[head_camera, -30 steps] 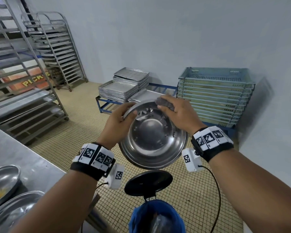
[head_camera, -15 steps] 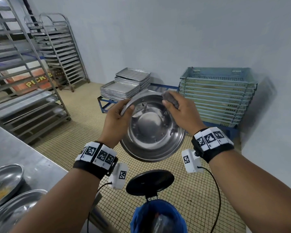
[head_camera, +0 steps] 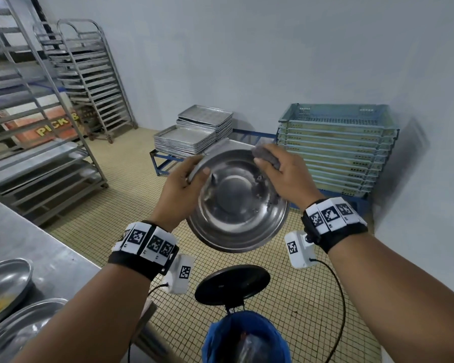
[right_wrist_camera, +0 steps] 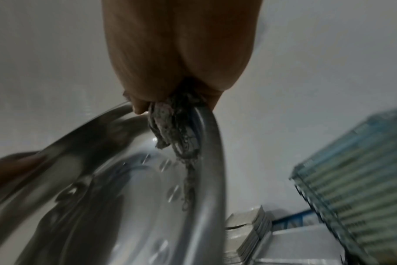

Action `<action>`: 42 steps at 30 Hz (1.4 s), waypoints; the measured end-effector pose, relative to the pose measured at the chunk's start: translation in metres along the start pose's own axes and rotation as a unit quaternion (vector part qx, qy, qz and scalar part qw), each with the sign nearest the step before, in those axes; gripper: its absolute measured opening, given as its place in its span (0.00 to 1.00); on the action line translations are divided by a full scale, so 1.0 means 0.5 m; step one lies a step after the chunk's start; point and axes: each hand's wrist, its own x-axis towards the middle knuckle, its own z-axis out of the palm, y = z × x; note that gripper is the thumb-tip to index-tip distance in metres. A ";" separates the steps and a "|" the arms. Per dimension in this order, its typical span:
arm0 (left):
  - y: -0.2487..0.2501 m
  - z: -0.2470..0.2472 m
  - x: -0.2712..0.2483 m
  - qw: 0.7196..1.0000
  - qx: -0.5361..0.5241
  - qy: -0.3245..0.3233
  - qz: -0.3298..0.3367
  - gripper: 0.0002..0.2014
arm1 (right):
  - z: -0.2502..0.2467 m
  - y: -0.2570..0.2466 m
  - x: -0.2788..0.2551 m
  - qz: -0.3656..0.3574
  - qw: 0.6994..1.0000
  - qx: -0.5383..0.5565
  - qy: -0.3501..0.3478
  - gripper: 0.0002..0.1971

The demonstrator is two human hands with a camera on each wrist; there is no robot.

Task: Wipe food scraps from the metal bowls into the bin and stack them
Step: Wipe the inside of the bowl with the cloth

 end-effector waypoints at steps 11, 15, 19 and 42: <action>-0.010 -0.006 0.003 0.993 -0.062 0.101 0.000 0.09 | 0.018 0.024 -0.018 0.042 0.999 0.003 0.025 0.18; -0.012 0.015 -0.002 0.997 -0.031 0.069 0.006 0.10 | 0.015 0.006 0.007 0.004 0.999 -0.047 0.019 0.22; -0.007 0.022 -0.003 0.993 -0.061 0.099 0.006 0.09 | 0.006 -0.002 0.025 -0.006 0.999 -0.048 0.024 0.21; 0.006 0.001 0.009 0.990 -0.096 0.099 -0.016 0.10 | 0.010 0.015 -0.021 0.059 0.997 0.010 0.050 0.17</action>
